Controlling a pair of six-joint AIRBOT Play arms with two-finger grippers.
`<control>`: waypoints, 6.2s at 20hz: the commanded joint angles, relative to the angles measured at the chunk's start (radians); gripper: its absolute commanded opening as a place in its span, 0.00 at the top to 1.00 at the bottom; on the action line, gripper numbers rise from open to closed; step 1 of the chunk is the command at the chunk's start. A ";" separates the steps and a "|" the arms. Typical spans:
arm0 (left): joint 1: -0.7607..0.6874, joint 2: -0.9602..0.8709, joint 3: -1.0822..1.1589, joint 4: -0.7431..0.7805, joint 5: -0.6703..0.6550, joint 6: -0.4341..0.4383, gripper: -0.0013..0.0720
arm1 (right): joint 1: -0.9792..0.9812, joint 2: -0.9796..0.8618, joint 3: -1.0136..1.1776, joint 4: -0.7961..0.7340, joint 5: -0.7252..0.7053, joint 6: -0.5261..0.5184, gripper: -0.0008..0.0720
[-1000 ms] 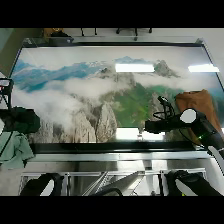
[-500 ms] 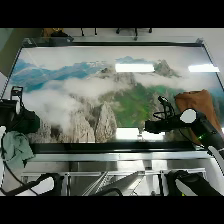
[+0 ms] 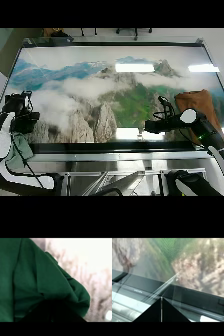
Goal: Fold the shirts.
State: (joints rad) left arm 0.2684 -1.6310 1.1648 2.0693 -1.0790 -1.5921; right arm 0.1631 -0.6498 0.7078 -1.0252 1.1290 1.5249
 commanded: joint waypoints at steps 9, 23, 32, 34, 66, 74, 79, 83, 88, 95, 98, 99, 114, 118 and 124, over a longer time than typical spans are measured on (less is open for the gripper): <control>-0.330 0.330 0.502 -0.304 -0.184 0.031 0.97 | 0.001 0.000 0.000 0.000 0.000 0.000 0.96; -0.897 0.333 0.269 -0.457 -0.086 -0.145 0.30 | -0.002 0.001 0.007 0.000 0.068 0.001 0.96; -0.568 0.488 0.078 -0.599 -0.232 -0.118 0.04 | -0.212 -0.016 0.141 -0.048 0.159 -0.055 0.47; -0.504 0.550 -0.149 -0.768 -0.120 -0.066 0.04 | -0.210 -0.061 0.136 -0.037 0.135 -0.088 0.46; -0.620 0.491 -0.463 -1.197 0.423 0.224 0.96 | 0.062 -0.524 0.268 0.528 -0.152 -0.555 0.97; -0.357 0.747 -0.626 -1.252 0.121 0.312 0.02 | 0.061 -0.520 0.269 0.511 -0.145 -0.515 0.97; -0.650 0.757 -0.760 -1.298 0.462 0.308 0.02 | 0.061 -0.520 0.269 0.513 -0.144 -0.499 0.96; -0.849 0.579 -0.716 -1.338 0.652 0.309 0.02 | 0.061 -0.520 0.269 0.513 -0.137 -0.481 0.96; -0.825 0.369 -0.547 -1.327 0.685 0.346 0.71 | 0.061 -0.520 0.269 0.513 -0.132 -0.481 0.96; -0.504 0.452 -0.270 -1.328 0.126 0.432 0.97 | -0.071 -0.343 0.405 0.569 0.012 -0.481 0.97; -0.333 0.726 -0.076 -1.328 -0.061 0.396 0.97 | -0.259 -0.197 0.590 0.675 0.092 -0.482 0.97; -0.275 0.816 0.011 -1.328 -0.063 0.386 0.97 | -0.312 -0.158 0.660 0.713 0.095 -0.492 0.97; -0.032 0.647 0.824 -1.357 -0.222 0.350 0.97 | -0.394 -0.153 1.234 0.513 -0.004 -0.498 0.97; -0.166 0.437 0.456 -1.353 -0.230 0.489 0.97 | -0.336 -0.322 0.867 0.489 -0.008 -0.508 0.97; -0.230 -0.079 0.307 -1.358 0.056 0.562 0.96 | -0.284 -0.710 0.483 0.423 -0.373 -0.562 0.96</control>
State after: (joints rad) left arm 0.0555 -1.4849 1.4990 0.7208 -1.1301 -1.0672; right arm -0.1356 -1.1835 1.3132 -0.5957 0.9016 1.0054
